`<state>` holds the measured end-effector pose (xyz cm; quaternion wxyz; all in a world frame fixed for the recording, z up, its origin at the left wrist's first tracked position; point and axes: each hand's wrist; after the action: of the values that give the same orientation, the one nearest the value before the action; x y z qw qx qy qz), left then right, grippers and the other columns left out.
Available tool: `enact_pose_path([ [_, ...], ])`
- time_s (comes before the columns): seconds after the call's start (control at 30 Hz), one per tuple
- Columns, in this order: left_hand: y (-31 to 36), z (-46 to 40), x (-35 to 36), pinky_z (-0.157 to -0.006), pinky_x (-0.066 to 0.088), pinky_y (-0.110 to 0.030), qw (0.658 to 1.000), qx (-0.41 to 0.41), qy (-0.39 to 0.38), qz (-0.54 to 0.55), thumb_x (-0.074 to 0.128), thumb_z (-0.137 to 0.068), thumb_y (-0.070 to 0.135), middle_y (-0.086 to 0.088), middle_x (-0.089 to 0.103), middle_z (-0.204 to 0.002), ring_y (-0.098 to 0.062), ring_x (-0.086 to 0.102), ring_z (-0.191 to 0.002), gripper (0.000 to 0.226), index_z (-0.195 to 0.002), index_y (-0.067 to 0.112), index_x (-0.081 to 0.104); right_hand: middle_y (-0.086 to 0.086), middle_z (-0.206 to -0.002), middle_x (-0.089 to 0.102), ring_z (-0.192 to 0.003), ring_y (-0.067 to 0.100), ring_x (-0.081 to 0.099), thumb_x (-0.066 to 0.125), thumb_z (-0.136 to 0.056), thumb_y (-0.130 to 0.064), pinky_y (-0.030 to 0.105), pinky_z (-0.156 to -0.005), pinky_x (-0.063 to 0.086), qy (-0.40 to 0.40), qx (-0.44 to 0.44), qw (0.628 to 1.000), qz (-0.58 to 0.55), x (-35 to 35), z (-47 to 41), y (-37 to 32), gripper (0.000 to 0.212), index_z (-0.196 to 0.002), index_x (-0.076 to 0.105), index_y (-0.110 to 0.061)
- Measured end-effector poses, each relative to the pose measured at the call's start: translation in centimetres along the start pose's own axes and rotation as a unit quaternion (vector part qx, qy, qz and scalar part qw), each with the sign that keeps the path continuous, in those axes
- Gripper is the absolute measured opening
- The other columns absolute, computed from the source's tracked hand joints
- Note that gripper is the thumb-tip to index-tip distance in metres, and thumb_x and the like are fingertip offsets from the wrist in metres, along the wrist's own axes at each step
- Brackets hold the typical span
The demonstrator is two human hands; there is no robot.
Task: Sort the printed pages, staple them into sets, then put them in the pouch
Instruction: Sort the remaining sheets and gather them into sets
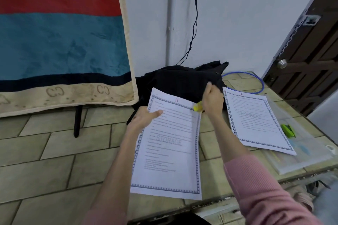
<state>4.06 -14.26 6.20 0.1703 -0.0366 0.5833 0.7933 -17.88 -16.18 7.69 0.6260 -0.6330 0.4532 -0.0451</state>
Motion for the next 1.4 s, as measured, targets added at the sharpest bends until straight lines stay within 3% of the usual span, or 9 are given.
enact_pose_path([
  [0.17, -1.1, -0.2, -1.0, -0.09, 0.05, -0.038, 0.999, -0.034, 0.015, -0.022, 0.067, -0.084, 0.032, -0.01, 0.065, -0.117, -0.029, 0.061, -0.107, 0.045, -0.119, 0.004, 0.059, 0.002, -0.062, 0.044, -0.063, 0.026, 0.042, 0.031, -0.102, -0.03, 0.032, -0.059, 0.029, 0.023, -0.015, 0.999, -0.029, 0.9, 4.5, 6.8, 0.038, -0.075, 0.044, -0.005],
  [0.47, -1.1, 0.6, -2.8, -0.081, 0.051, -0.034, 0.999, -0.031, 0.027, 0.026, 0.062, -0.089, 0.023, -0.013, 0.066, -0.114, -0.03, 0.064, -0.102, 0.034, -0.117, 0.005, 0.061, 0.016, -0.118, 0.05, -0.11, 0.034, 0.047, 0.036, -0.091, 0.002, 0.041, -0.093, 0.036, -0.085, 0.028, 0.989, 0.118, 1.6, 5.2, 10.5, 0.031, -0.115, 0.054, -0.004],
  [0.6, 0.0, 0.9, -3.6, -0.064, 0.051, -0.028, 0.999, -0.002, 0.034, 0.042, 0.062, -0.089, 0.019, -0.011, 0.067, -0.104, -0.021, 0.065, -0.082, 0.021, -0.106, 0.007, 0.063, 0.012, -0.117, 0.055, -0.113, 0.029, 0.047, 0.037, -0.098, -0.018, 0.039, -0.097, 0.033, -0.059, -0.048, 0.992, 0.097, 1.3, 6.7, 9.8, 0.031, -0.116, 0.057, -0.004],
  [0.77, 1.8, 1.1, -4.4, -0.08, 0.054, -0.039, 0.997, 0.014, 0.002, 0.077, 0.062, -0.088, 0.022, -0.005, 0.069, -0.095, -0.022, 0.067, -0.089, 0.009, -0.095, 0.016, 0.064, -0.005, -0.112, 0.058, -0.112, 0.016, 0.051, 0.034, -0.09, -0.056, 0.034, -0.097, 0.043, -0.147, -0.073, 0.983, -0.084, 0.7, 8.1, 7.1, 0.056, -0.121, 0.056, -0.015],
  [0.93, 2.4, 0.3, -4.7, -0.094, 0.048, -0.051, 0.983, 0.006, 0.013, 0.184, 0.063, -0.087, 0.019, -0.013, 0.067, -0.112, -0.032, 0.064, -0.102, 0.014, -0.1, 0.013, 0.065, -0.009, -0.076, 0.07, -0.071, 0.004, 0.062, 0.053, -0.093, -0.042, 0.02, -0.065, 0.048, -0.283, -0.024, 0.942, -0.179, -0.6, 7.8, 5.9, 0.029, -0.081, 0.065, -0.018],
  [1.0, 2.5, -0.2, -4.4, -0.096, 0.047, -0.051, 0.974, 0.009, 0.03, 0.222, 0.064, -0.087, 0.019, -0.013, 0.066, -0.113, -0.031, 0.064, -0.103, 0.013, -0.099, 0.013, 0.065, -0.004, -0.09, 0.072, -0.08, 0.004, 0.066, 0.052, -0.095, -0.032, 0.02, -0.07, 0.051, -0.303, -0.005, 0.934, -0.187, -1.1, 7.7, 5.9, 0.026, -0.096, 0.068, -0.012],
  [1.17, 2.4, 0.2, -0.8, -0.085, 0.052, -0.04, 0.985, 0.014, -0.082, 0.151, 0.064, -0.084, 0.023, -0.005, 0.065, -0.116, -0.022, 0.063, -0.103, 0.038, -0.121, 0.013, 0.059, -0.017, -0.082, 0.063, -0.067, -0.012, 0.059, 0.046, -0.098, -0.017, 0.011, -0.062, 0.044, -0.227, 0.019, 0.956, -0.186, -4.1, 6.5, 6.1, 0.016, -0.102, 0.062, -0.016],
  [1.33, 2.3, 0.2, 6.8, -0.083, 0.048, -0.031, 0.99, 0.02, -0.113, 0.077, 0.055, -0.091, 0.003, -0.009, 0.059, -0.119, -0.021, 0.059, -0.096, 0.036, -0.127, -0.001, 0.052, -0.004, -0.063, 0.047, -0.053, 0.004, 0.045, 0.048, -0.096, -0.013, 0.023, -0.054, 0.034, -0.117, 0.074, 0.978, -0.156, -8.9, 4.0, 8.3, 0.026, -0.07, 0.046, -0.014],
  [1.4, 3.0, 0.0, 10.2, -0.085, 0.047, -0.029, 0.992, 0.045, -0.109, 0.053, 0.056, -0.09, 0.001, -0.006, 0.058, -0.118, -0.02, 0.058, -0.101, 0.035, -0.125, 0.0, 0.054, 0.005, -0.082, 0.056, -0.074, 0.016, 0.053, 0.05, -0.095, -0.019, 0.029, -0.063, 0.034, -0.094, 0.077, 0.987, -0.103, -10.9, 2.8, 9.7, 0.016, -0.089, 0.055, -0.006],
])
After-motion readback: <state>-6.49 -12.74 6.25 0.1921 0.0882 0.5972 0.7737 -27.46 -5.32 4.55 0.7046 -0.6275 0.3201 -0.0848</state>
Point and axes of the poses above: each hand's wrist, its own z-axis away from the middle knuckle, its own x-axis out of the palm, y = z × x
